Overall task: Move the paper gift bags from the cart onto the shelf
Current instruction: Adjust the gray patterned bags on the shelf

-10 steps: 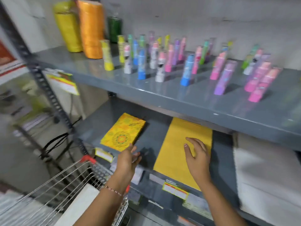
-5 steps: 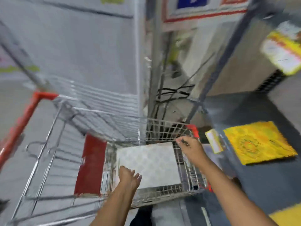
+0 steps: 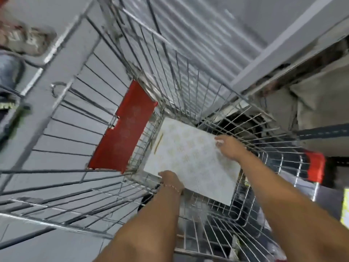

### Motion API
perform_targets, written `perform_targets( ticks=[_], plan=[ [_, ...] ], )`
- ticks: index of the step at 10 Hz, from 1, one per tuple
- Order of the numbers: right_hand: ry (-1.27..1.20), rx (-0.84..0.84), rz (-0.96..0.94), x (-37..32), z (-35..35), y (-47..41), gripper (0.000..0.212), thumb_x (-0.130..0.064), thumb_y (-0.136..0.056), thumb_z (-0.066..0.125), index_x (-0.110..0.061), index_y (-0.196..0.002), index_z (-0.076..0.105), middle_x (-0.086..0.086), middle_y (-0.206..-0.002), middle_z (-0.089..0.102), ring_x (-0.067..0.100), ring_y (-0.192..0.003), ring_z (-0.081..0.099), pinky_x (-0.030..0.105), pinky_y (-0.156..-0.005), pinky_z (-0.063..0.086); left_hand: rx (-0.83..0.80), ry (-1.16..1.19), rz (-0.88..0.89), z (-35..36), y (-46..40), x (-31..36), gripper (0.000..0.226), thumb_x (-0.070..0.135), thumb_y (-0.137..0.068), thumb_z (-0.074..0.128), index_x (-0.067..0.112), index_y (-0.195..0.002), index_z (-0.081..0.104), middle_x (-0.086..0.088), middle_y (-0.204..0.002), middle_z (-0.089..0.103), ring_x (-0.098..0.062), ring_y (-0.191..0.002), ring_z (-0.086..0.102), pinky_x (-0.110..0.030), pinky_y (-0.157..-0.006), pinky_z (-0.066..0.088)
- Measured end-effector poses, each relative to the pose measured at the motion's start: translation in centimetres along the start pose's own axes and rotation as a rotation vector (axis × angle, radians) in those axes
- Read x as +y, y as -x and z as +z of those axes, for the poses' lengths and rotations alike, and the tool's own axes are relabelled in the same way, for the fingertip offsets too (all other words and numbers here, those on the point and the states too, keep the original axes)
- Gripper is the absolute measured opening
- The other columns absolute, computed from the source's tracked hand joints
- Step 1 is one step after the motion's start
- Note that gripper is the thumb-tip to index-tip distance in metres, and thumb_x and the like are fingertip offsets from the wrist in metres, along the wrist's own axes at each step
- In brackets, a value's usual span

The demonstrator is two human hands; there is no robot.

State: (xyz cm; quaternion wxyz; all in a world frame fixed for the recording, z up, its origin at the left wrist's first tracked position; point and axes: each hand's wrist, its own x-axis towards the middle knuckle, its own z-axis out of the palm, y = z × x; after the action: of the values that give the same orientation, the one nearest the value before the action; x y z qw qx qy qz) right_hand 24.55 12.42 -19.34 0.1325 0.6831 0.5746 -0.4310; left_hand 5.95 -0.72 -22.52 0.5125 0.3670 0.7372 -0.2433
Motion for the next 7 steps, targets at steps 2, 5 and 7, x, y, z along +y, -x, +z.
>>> perform_targets(
  ticks=[2,5,7],
  plan=[
    [0.220,-0.065,0.050,1.8,2.1,-4.7,0.052,-0.022,-0.096,0.049,-0.009,-0.144,0.036,0.014,-0.152,0.037,0.031,-0.137,0.038,0.037,-0.113,0.031,-0.081,-0.232,0.064,0.6,-3.7,0.1,0.077,0.068,-0.089,0.031,0.019,-0.149,0.029,-0.004,-0.156,0.032,-0.034,-0.140,0.034,-0.059,-0.110,0.026],
    [0.185,0.028,-0.009,-0.5,0.4,-2.1,0.034,-0.020,-0.095,0.054,-0.007,-0.126,0.052,0.018,-0.129,0.056,0.033,-0.106,0.057,0.032,-0.080,0.043,-0.176,-0.171,0.073,-0.7,-1.0,-0.1,0.067,0.058,-0.092,0.032,0.015,-0.143,0.039,-0.005,-0.147,0.044,-0.029,-0.137,0.038,-0.054,-0.113,0.026],
    [0.086,0.172,-0.166,-3.8,-6.9,5.5,0.026,-0.021,-0.094,0.056,-0.018,-0.120,0.059,0.009,-0.127,0.061,0.030,-0.110,0.059,0.032,-0.080,0.044,-0.480,1.784,-0.360,-3.3,6.9,1.4,0.059,0.046,-0.100,0.017,0.015,-0.149,0.028,-0.006,-0.156,0.032,-0.025,-0.145,0.027,-0.048,-0.117,0.020]
  ],
)
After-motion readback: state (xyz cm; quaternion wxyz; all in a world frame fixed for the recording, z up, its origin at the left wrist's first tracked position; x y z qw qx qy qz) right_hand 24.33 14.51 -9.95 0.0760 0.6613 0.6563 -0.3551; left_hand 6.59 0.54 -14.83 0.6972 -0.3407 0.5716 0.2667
